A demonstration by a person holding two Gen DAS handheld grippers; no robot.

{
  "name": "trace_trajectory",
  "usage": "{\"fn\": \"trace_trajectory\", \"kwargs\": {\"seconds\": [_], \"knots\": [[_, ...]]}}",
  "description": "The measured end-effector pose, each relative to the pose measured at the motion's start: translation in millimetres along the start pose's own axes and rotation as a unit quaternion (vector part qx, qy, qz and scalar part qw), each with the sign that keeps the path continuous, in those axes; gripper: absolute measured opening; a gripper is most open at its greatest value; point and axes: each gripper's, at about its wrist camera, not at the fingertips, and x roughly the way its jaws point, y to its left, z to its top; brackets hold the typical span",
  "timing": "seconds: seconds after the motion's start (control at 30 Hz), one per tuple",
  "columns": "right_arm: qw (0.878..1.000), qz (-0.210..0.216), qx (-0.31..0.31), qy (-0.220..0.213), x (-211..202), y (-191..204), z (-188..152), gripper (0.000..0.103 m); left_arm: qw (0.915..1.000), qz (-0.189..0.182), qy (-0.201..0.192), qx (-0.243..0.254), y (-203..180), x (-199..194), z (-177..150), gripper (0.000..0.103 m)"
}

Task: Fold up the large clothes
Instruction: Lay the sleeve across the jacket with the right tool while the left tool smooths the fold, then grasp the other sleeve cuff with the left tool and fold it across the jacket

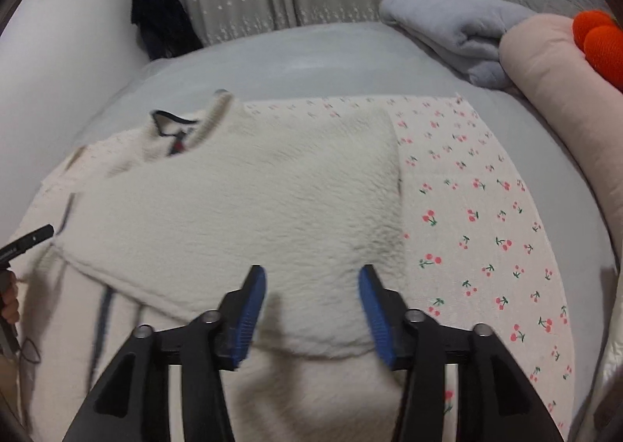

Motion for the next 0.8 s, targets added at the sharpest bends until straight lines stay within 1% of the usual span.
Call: {"fn": "trace_trajectory", "kwargs": {"seconds": [0.03, 0.1, 0.17, 0.23, 0.27, 0.33, 0.4, 0.53, 0.63, 0.7, 0.73, 0.8], "knots": [[1.000, 0.010, 0.004, -0.003, -10.0, 3.7, -0.8, 0.065, 1.0000, 0.002, 0.000, -0.009, 7.9, -8.5, -1.2, 0.083], [0.999, 0.038, 0.013, -0.011, -31.9, 14.5, -3.3, 0.071, 0.9993, 0.015, 0.007, -0.035, 31.4, -26.2, -4.3, 0.084], [0.997, 0.068, 0.020, -0.016, -48.6, 26.1, -4.9, 0.075, 0.9974, 0.037, 0.006, -0.061, 57.9, -44.3, -9.5, 0.085], [0.995, 0.094, 0.023, -0.014, -64.3, 40.5, -5.6, 0.081, 0.9946, 0.059, 0.000, -0.086, 86.0, -63.5, -14.0, 0.091], [0.995, 0.099, 0.021, -0.012, -71.0, 47.2, -7.2, 0.081, 0.9924, 0.070, -0.004, -0.100, 102.6, -73.5, -17.0, 0.092], [0.995, 0.096, 0.011, -0.013, -83.6, 64.5, -11.5, 0.083, 0.9870, 0.086, -0.014, -0.135, 133.6, -91.2, -23.8, 0.094], [0.996, 0.082, -0.001, -0.017, -92.9, 79.7, -16.7, 0.084, 0.9796, 0.095, -0.018, -0.176, 165.4, -104.5, -32.6, 0.094], [0.996, 0.085, -0.028, -0.001, -94.6, 101.9, -26.2, 0.085, 0.9615, 0.127, -0.021, -0.243, 219.8, -118.9, -51.4, 0.095], [0.996, 0.074, -0.049, 0.006, -90.4, 117.9, -32.1, 0.085, 0.9507, 0.152, -0.024, -0.269, 248.4, -117.8, -62.5, 0.095], [0.996, 0.067, -0.062, 0.009, -86.9, 127.7, -37.0, 0.085, 0.9419, 0.166, -0.020, -0.291, 268.9, -112.1, -70.7, 0.095], [0.996, 0.066, -0.066, 0.011, -84.1, 130.6, -39.2, 0.086, 0.9364, 0.170, -0.014, -0.307, 280.9, -105.8, -75.3, 0.095], [0.995, 0.068, -0.073, 0.019, -78.5, 136.8, -44.7, 0.086, 0.9282, 0.169, -0.009, -0.331, 303.7, -96.9, -81.4, 0.095]]}}
